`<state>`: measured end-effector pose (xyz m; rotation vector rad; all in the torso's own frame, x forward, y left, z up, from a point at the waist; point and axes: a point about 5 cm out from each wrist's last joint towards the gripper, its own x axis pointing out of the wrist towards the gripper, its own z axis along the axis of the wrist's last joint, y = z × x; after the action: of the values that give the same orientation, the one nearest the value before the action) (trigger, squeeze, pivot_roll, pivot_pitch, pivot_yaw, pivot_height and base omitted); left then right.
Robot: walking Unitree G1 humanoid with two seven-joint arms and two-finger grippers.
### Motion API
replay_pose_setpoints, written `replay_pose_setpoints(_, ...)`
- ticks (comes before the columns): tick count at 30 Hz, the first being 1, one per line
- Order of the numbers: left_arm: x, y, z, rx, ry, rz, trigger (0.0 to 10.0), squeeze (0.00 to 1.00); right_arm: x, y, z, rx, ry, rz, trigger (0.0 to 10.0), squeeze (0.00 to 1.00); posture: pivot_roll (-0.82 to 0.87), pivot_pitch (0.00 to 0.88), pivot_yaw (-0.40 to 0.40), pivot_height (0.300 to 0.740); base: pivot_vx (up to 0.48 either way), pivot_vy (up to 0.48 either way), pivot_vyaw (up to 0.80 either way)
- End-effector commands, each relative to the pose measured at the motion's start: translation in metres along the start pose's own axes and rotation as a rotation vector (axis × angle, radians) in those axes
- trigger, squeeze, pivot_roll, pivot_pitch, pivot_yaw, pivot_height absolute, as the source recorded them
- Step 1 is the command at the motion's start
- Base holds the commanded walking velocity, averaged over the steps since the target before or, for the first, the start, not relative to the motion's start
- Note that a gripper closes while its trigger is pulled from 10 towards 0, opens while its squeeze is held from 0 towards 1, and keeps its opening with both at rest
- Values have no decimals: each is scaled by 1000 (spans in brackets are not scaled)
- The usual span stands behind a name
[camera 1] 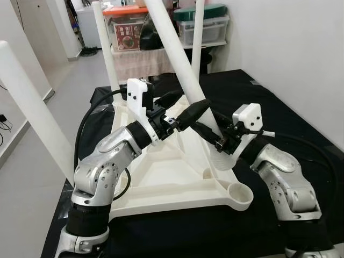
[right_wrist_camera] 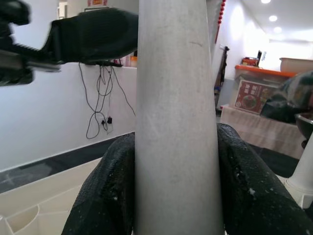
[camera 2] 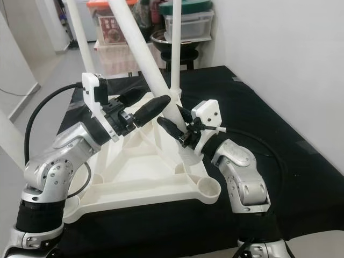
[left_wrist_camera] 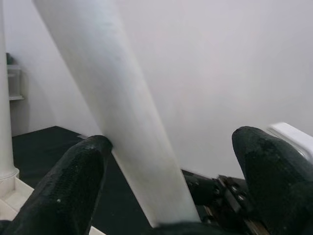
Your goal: Building children table
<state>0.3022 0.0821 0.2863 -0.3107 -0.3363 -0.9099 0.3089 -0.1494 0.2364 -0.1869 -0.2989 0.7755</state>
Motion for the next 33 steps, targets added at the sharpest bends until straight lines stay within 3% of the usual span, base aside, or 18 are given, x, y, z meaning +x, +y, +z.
replay_pose_setpoints(1,3,1,5,-11,-9,-13,10000,1000,1,9,0,-46,7,54,10000,0,-93,30,71,740,0,0,0)
replay_pose_setpoints(8,8,2,16,-31,-57,-13,10000,1000,-1,18,-12,-80,36,90,10000,0,-93,24,75,740,0,0,0)
replay_pose_setpoints(9,9,4,18,-50,-70,-8,10000,298,-3,19,-13,-92,36,99,10000,0,-94,24,77,740,0,0,0)
replay_pose_setpoints(10,9,4,18,-50,-70,-8,10000,298,-3,19,-13,-92,36,99,10000,0,-94,24,77,740,0,0,0)
replay_pose_setpoints(11,10,6,20,-83,-88,-2,10000,0,-5,20,-14,-104,38,107,10000,0,-95,24,78,740,0,0,0)
replay_pose_setpoints(16,13,8,28,-182,-142,-15,10000,0,-8,20,-18,-135,42,90,10000,0,-97,23,81,740,0,0,0)
replay_pose_setpoints(17,13,8,31,-214,-160,-23,8588,0,-9,20,-19,-149,46,80,10000,0,-97,22,81,740,0,0,0)
replay_pose_setpoints(21,13,8,33,-234,-172,-28,8588,0,-9,20,-20,-158,48,75,10000,0,-97,21,81,740,0,0,0)
replay_pose_setpoints(22,14,9,34,-254,-183,-33,0,0,-9,19,-21,-170,51,67,10000,0,-97,17,81,740,0,0,0)
replay_pose_setpoints(33,18,2,36,-239,-157,-114,0,0,-1,17,-25,-225,70,13,10000,0,-97,5,88,740,0,0,0)
